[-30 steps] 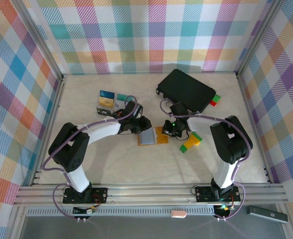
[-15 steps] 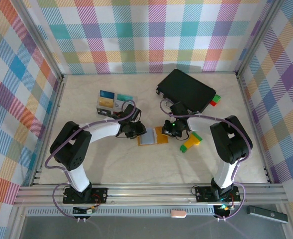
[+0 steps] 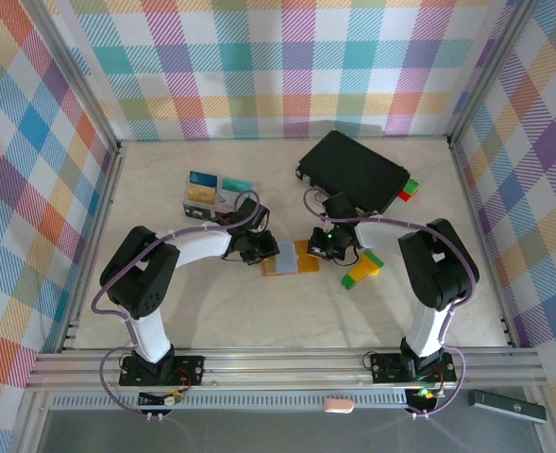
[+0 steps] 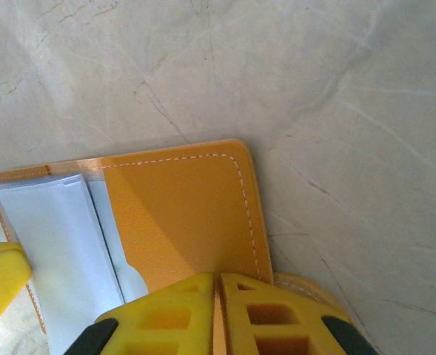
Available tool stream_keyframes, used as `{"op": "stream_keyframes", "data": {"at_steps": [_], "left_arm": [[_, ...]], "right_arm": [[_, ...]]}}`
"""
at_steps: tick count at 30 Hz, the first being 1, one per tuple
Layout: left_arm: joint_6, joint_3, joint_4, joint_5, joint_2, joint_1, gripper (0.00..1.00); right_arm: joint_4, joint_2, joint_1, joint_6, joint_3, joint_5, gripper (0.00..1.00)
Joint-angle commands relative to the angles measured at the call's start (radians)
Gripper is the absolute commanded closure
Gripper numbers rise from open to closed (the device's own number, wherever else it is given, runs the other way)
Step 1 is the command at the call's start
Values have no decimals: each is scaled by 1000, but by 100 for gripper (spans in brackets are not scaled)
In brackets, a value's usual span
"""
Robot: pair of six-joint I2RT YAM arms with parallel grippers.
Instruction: Take the credit cards out of the card holder
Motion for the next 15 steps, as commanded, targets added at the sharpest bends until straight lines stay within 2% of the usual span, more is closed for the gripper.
{"op": "stream_keyframes", "data": {"at_steps": [1,6,15], "left_arm": [[21,19,-12,38,27,-7,83],[37,36,-18,54,24,-13,87],[67,55,-15,90,7,-22,86]], "right_arm": [[-29,48,2,-8,-5,38,88],[-29,43,2,-17,-2,32,88],[-20,43,2,-19,-7,29,89]]}}
